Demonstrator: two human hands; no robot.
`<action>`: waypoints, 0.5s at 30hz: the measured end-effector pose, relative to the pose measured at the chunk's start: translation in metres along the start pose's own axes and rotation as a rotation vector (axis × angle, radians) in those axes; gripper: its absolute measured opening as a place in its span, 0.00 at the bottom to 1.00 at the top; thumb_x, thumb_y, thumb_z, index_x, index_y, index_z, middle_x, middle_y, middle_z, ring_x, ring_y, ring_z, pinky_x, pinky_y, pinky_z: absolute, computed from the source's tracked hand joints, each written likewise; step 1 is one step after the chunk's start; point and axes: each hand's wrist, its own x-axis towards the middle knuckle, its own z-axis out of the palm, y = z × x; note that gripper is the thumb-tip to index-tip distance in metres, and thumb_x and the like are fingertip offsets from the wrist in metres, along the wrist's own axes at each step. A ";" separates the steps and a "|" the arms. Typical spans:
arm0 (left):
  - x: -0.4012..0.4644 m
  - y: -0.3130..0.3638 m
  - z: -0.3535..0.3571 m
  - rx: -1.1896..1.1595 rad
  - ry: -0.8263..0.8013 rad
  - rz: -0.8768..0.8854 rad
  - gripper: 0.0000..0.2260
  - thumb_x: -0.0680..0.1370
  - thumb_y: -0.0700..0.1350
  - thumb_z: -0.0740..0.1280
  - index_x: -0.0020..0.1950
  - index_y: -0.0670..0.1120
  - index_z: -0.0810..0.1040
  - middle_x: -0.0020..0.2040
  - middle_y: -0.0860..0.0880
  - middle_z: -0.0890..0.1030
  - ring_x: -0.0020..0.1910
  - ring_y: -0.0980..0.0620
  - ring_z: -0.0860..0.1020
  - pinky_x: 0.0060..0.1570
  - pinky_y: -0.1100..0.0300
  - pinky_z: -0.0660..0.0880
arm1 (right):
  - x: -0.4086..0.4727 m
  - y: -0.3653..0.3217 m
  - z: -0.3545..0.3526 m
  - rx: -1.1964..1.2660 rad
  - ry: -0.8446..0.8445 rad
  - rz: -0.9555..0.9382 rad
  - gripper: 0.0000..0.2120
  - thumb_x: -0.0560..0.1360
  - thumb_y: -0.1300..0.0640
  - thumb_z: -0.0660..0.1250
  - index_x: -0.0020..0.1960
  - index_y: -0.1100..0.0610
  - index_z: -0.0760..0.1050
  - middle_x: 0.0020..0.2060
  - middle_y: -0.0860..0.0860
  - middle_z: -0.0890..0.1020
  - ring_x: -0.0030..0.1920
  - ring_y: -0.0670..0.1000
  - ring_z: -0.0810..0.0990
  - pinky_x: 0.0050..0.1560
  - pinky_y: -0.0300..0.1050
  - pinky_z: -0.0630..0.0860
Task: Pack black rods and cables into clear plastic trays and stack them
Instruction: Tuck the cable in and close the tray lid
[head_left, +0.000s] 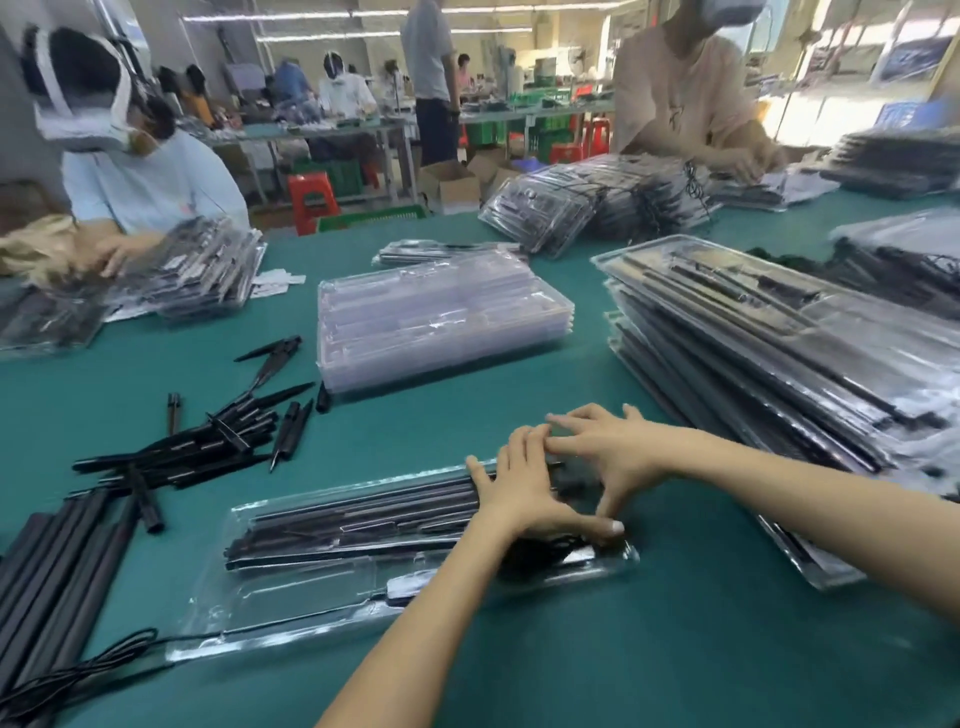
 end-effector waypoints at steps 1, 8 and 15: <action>0.002 -0.005 -0.005 -0.034 -0.023 -0.008 0.55 0.63 0.66 0.75 0.77 0.54 0.43 0.76 0.51 0.52 0.76 0.52 0.50 0.70 0.35 0.37 | -0.007 0.002 0.004 0.032 0.061 0.065 0.54 0.61 0.38 0.77 0.77 0.42 0.48 0.77 0.46 0.51 0.75 0.53 0.50 0.67 0.71 0.57; 0.010 -0.008 -0.030 -0.052 0.049 -0.004 0.25 0.70 0.50 0.74 0.65 0.58 0.71 0.61 0.53 0.71 0.66 0.52 0.64 0.53 0.54 0.57 | -0.048 0.001 0.050 1.018 0.261 0.433 0.16 0.77 0.44 0.64 0.43 0.58 0.76 0.35 0.51 0.79 0.31 0.50 0.80 0.27 0.38 0.73; 0.004 -0.005 -0.042 -0.260 0.230 0.095 0.15 0.73 0.45 0.70 0.52 0.62 0.71 0.49 0.59 0.72 0.52 0.57 0.68 0.49 0.57 0.55 | -0.062 -0.017 0.060 1.254 0.224 0.118 0.11 0.76 0.55 0.68 0.36 0.58 0.78 0.31 0.50 0.81 0.28 0.42 0.77 0.31 0.34 0.73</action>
